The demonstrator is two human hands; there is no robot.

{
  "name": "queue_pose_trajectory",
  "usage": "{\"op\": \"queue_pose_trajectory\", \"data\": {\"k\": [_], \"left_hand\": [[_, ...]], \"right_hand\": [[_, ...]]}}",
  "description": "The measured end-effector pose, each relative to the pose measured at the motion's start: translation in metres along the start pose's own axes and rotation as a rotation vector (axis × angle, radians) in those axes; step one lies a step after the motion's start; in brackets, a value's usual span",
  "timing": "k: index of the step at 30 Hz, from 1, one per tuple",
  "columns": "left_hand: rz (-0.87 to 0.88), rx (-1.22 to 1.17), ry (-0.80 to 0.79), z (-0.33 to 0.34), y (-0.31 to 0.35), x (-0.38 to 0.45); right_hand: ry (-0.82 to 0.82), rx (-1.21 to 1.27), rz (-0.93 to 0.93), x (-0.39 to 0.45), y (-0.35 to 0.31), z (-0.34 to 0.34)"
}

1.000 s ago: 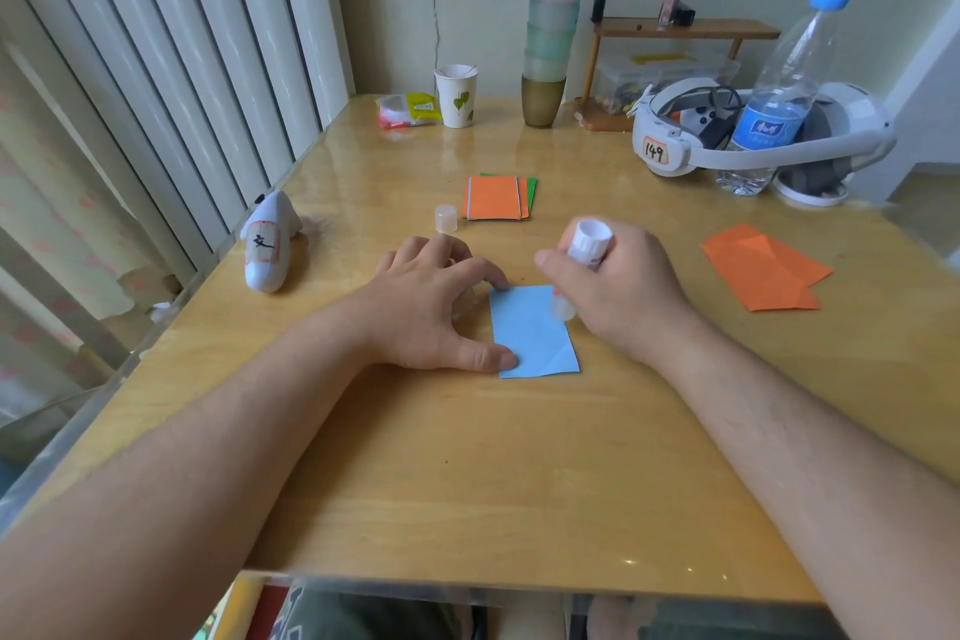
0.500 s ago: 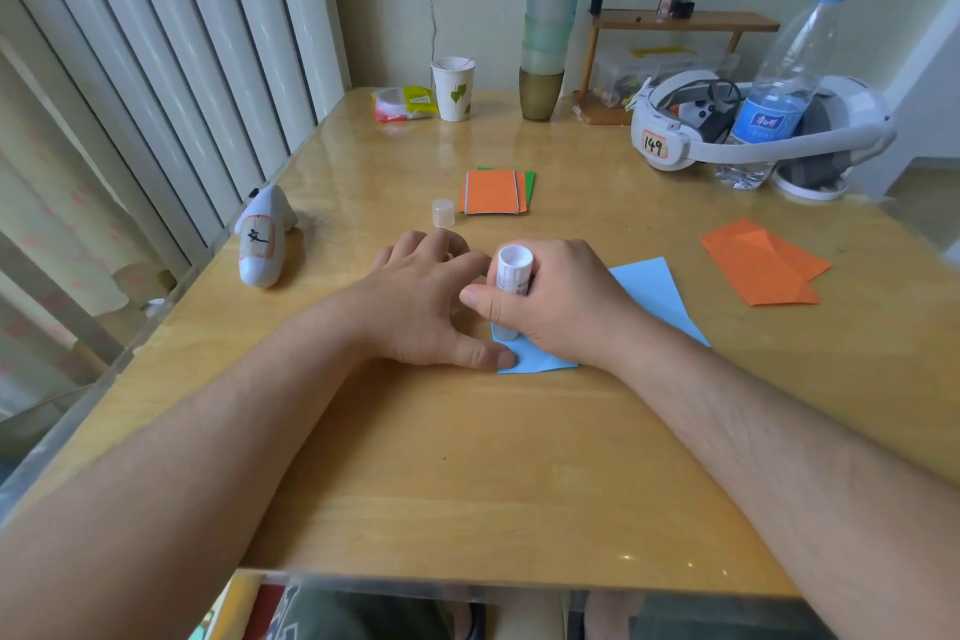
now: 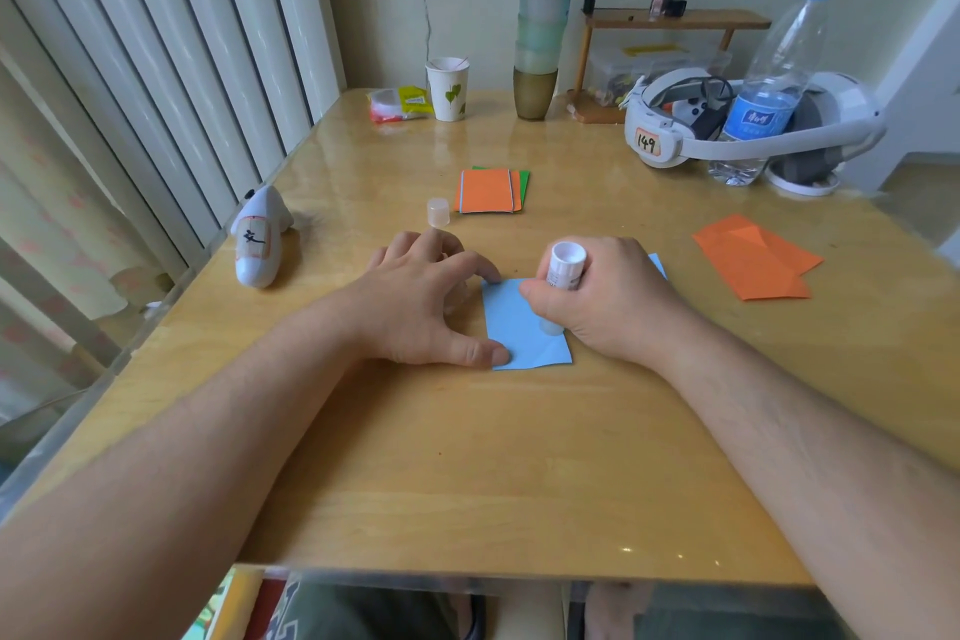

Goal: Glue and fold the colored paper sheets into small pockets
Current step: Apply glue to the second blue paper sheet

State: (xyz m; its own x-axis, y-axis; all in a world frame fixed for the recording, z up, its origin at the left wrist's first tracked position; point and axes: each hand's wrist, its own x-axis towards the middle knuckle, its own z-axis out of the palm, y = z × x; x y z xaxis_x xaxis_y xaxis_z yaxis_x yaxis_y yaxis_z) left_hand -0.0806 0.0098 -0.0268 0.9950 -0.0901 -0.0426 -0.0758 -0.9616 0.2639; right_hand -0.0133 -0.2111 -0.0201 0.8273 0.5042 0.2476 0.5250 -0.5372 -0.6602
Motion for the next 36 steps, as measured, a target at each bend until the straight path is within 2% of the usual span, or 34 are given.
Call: {"op": "queue_pose_trajectory", "data": {"k": [6, 11, 19, 28, 36], "left_hand": [[-0.002, -0.005, -0.002, -0.001, 0.000, 0.000], [0.000, -0.011, -0.008, -0.001, 0.000, 0.000], [-0.005, 0.014, -0.029, -0.001, 0.000, -0.002], [-0.001, 0.027, -0.037, -0.001, 0.000, 0.000], [0.002, -0.023, -0.032, -0.002, 0.000, -0.002]], "right_hand": [[0.037, -0.035, 0.002, 0.000, 0.001, -0.003], [0.283, 0.110, 0.026, 0.004, -0.001, -0.006], [-0.017, 0.097, -0.070, 0.004, -0.020, 0.025], [-0.074, 0.061, -0.081, 0.007, -0.026, 0.027], [-0.036, 0.061, -0.026, -0.002, -0.011, 0.010]]}}
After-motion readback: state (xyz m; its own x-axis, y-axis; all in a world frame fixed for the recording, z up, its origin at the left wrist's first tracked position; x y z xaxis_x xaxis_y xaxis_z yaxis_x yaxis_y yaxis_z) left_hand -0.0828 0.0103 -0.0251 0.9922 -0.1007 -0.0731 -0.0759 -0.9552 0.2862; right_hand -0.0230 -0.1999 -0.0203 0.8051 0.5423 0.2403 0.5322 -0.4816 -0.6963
